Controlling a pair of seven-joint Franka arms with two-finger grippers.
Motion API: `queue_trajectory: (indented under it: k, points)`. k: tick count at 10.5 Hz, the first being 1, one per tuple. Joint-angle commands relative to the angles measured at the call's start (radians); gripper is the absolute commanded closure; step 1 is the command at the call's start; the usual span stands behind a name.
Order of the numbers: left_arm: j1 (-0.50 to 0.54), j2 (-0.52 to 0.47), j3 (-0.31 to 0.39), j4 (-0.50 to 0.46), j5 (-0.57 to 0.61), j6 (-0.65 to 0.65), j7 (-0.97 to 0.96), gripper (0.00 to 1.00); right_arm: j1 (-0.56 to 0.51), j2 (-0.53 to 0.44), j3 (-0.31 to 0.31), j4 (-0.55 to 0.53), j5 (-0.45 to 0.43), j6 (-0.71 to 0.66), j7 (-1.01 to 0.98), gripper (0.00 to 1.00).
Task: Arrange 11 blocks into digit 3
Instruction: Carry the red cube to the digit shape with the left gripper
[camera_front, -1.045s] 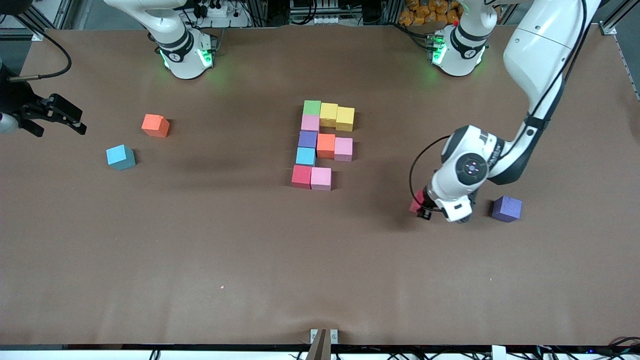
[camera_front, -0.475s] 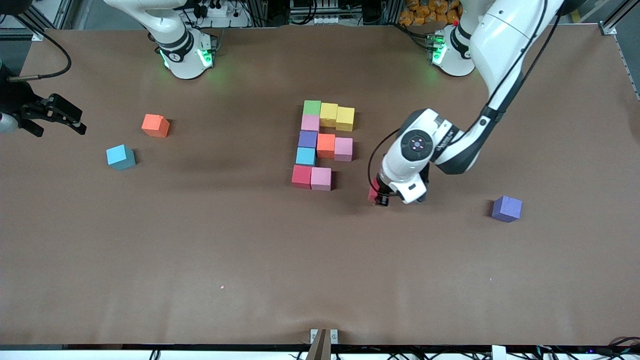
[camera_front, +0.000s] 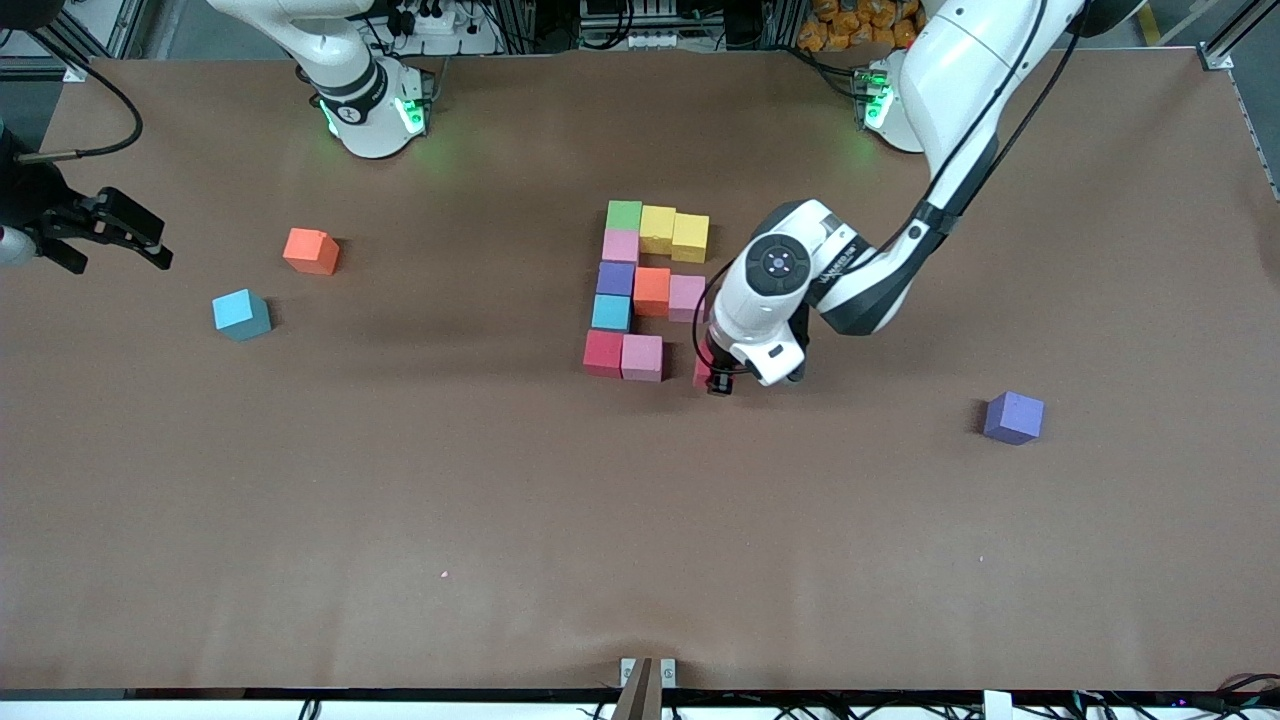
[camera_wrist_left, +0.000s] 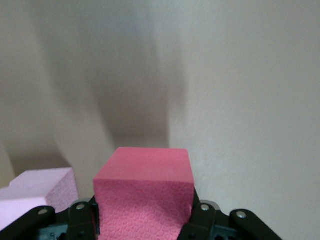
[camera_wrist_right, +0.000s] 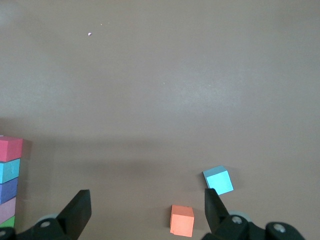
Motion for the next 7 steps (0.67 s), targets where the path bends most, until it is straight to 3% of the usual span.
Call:
queue_trajectory:
  k: [1, 7]
  points:
    - [-0.035, 0.01, 0.01, 0.024, -0.011, -0.006, -0.041, 0.87, -0.017, -0.014, 0.012, -0.008, -0.009, -0.006, -0.009, 0.0]
    - [-0.067, 0.01, 0.013, 0.012, -0.001, -0.029, -0.121, 0.87, -0.017, -0.014, 0.01, -0.008, -0.004, -0.005, -0.009, 0.0]
